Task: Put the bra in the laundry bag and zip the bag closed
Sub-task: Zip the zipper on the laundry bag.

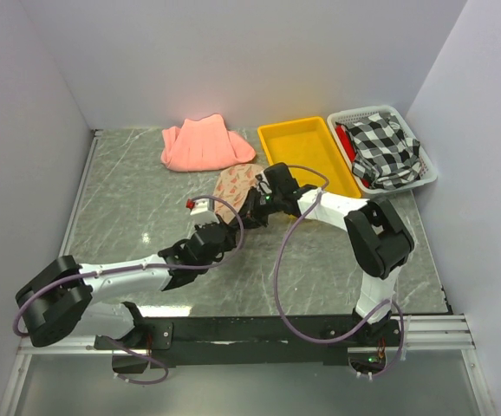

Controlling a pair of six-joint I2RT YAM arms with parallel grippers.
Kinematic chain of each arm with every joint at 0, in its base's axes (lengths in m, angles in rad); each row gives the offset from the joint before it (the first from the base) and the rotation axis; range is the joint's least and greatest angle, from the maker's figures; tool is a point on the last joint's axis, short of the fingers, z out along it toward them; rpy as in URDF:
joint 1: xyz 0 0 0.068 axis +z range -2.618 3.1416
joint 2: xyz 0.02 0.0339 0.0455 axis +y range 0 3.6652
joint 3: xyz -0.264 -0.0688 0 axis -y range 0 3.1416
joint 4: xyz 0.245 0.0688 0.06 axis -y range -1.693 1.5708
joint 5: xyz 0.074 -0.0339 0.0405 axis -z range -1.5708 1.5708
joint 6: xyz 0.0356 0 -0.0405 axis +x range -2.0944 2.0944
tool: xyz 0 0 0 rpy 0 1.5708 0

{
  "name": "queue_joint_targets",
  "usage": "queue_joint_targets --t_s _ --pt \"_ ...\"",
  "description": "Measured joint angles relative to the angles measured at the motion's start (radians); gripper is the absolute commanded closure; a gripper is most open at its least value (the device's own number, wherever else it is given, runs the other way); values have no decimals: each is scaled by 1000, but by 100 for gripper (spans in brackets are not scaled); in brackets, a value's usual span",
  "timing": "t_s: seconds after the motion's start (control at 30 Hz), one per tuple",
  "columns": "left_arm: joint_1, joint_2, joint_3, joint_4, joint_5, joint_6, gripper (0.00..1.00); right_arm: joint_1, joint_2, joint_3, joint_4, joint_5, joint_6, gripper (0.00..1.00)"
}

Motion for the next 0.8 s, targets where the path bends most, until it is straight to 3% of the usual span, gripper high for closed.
queue_joint_targets --t_s 0.03,0.13,0.2,0.3,0.37,0.8 --pt "0 -3 -2 1 0 -2 99 0 2 7 -10 -3 -9 78" --pt "0 -5 -11 5 2 -8 99 0 10 16 -27 -7 -32 73" --pt "-1 -5 -15 4 6 -9 99 0 12 16 -35 -7 -38 58" --pt "-1 -6 -23 -25 -3 -4 99 -12 12 16 -33 22 -56 60" --pt "0 -6 -35 -51 -8 1 99 -31 12 13 -29 44 -59 49" --pt "2 -8 -45 -92 -13 6 99 -32 34 9 15 93 -31 41"
